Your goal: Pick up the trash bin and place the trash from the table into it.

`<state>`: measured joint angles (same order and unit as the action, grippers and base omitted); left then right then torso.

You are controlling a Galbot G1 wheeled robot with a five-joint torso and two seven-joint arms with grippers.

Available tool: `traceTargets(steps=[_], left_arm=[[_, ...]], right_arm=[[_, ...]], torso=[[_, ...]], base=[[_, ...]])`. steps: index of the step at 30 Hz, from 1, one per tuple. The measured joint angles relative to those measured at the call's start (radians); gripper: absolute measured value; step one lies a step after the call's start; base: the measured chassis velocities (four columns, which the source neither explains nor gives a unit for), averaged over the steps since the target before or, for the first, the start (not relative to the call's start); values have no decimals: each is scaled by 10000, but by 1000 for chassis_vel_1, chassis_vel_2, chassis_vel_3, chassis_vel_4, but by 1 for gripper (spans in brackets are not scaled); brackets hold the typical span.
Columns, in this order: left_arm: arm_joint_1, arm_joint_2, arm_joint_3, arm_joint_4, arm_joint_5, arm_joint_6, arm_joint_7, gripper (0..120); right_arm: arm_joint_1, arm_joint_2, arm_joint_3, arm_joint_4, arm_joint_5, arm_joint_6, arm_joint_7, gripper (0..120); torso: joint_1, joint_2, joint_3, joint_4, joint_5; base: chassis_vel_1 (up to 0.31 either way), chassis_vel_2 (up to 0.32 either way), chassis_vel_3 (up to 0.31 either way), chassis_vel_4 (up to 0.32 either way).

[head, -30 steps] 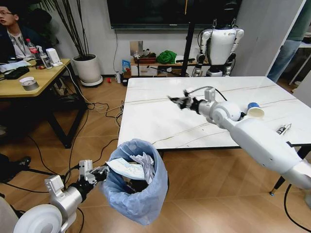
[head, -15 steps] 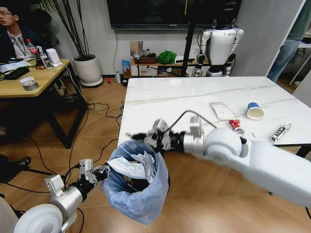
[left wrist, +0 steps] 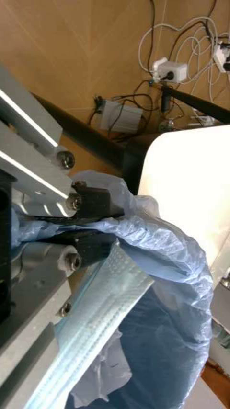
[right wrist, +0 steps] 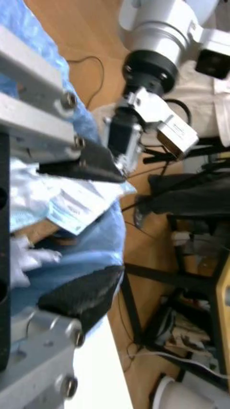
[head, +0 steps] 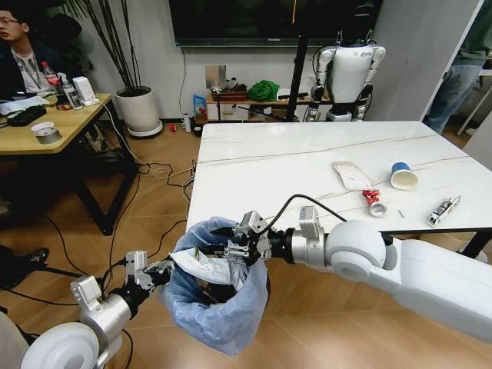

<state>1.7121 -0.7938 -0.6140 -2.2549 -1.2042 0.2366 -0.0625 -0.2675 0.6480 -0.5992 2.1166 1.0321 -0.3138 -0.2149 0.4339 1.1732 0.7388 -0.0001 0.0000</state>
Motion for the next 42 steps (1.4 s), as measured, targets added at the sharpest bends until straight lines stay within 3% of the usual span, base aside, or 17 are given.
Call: traceTargets(steps=[1, 7, 12, 23, 27, 30, 31, 35, 41, 42], left_arm=[[0, 0, 0, 0, 0, 0, 0, 0], [69, -22, -20, -1, 58, 2, -1, 0], [52, -28, -19, -2, 74, 3, 10, 0], [37, -206, 13, 91, 235, 4, 88, 0], [59, -293, 22, 100, 306, 3, 122, 0], [63, -350, 9, 103, 319, -1, 132, 0], [63, -350, 9, 103, 319, -1, 132, 0], [348, -646, -185, 83, 560, -40, 193, 0], [1070, -1389, -493, -261, 1069, -87, 274, 0], [1100, -1426, -494, -280, 1108, -90, 276, 0]], right_arm=[[0, 0, 0, 0, 0, 0, 0, 52], [-258, 250, 1547, -1156, 237, -47, 418, 78], [-577, 479, 2637, -2301, 214, -253, 776, 90], [-1796, 529, 4950, -4034, -102, -375, 1814, 100], [-2833, 526, 6397, -4223, -224, 267, 2663, 100], [-4114, 225, 7947, -4223, -407, 1279, 2450, 100], [-4114, 225, 7947, -4223, -407, 1279, 2450, 100], [-5739, -43, 9317, -3740, -785, 1978, 2024, 100], [-6423, 412, 9745, -3400, -989, 2325, 1807, 100], [-6771, 482, 10007, -3266, -1007, 2352, 1799, 100]], torso=[[0, 0, 0, 0, 0], [0, 0, 0, 2, -1], [1, 0, 0, 1, 2], [2, 0, 1, 0, 2], [2, -1, 1, 4, 4], [2, -1, 1, 5, 5], [2, -1, 1, 5, 5], [0, 0, -1, -17, 4], [-1, 0, -1, 19, 5], [-1, 0, -1, 15, 4]], base=[[0, 0, 0, 0], [0, 0, 0, 0], [0, 0, 0, 0], [0, 0, 0, 0], [0, 0, 0, 0], [0, 0, 0, 0], [0, 0, 0, 0], [0, 0, 0, 0], [0, 0, 0, 0], [0, 0, 0, 0]])
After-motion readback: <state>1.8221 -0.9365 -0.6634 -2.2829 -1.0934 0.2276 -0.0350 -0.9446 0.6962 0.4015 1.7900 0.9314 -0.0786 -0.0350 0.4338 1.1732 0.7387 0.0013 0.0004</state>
